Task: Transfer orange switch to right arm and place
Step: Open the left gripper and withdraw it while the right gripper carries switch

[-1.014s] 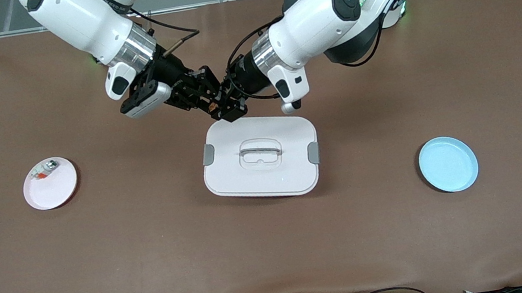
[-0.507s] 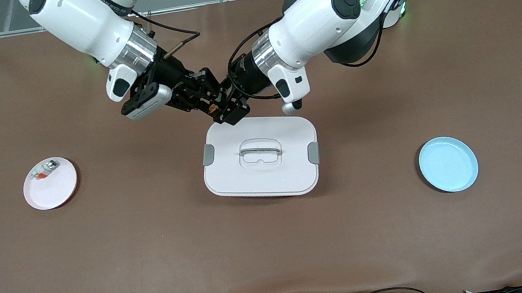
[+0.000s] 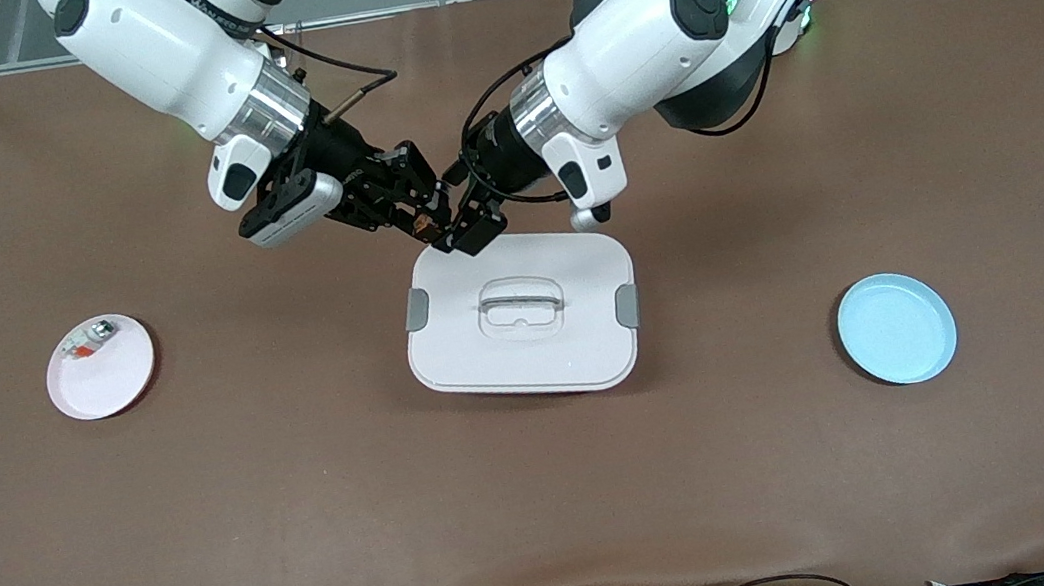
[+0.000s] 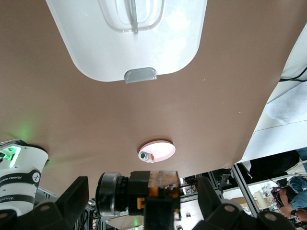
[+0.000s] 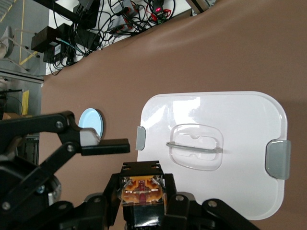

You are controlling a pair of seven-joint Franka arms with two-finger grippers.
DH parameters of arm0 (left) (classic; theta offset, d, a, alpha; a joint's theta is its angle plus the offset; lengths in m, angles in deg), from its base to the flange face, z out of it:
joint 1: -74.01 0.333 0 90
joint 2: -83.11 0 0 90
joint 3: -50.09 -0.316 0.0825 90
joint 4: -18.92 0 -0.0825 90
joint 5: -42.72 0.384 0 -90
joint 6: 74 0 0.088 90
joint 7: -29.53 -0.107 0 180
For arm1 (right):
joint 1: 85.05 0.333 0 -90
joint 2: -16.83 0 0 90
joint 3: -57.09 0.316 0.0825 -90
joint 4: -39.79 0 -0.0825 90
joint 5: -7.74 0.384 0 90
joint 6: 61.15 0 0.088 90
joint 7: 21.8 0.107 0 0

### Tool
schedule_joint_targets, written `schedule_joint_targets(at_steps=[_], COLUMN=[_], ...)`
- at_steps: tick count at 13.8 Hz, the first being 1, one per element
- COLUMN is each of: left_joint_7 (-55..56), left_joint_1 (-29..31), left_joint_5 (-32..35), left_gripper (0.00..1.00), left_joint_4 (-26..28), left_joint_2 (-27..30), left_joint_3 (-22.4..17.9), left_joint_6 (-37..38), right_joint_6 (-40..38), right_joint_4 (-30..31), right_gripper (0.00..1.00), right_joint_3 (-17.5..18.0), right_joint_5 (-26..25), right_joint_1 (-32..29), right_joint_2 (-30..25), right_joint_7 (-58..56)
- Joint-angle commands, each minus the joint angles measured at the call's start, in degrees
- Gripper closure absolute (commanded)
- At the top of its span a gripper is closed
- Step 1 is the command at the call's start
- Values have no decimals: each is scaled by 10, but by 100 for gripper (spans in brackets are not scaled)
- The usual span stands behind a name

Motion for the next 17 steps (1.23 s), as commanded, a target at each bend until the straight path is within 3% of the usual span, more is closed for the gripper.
schedule_joint_targets(at_steps=[1,6,13,17], left_joint_7=[-14,-108,-130,-262], left_joint_1=[29,92,125,153], left_joint_5=[12,26,138,161], left_gripper=[0,0,0,0], left_joint_4=[31,72,118,144], left_joint_2=[33,82,112,119], left_joint_3=[1,1,1,2], left_joint_6=[5,107,159,210], right_joint_6=[-36,-69,-189,-252], right_joint_4=[-20,-22,-49,-50], right_gripper=[100,100,100,100], right_joint_3=[0,-1,-1,-2], right_joint_5=[5,-3,-97,-121], right_joint_1=[-14,-38,-87,-129], right_joint_2=[6,6,4,0], right_joint_7=[-56,-114,-226,-389])
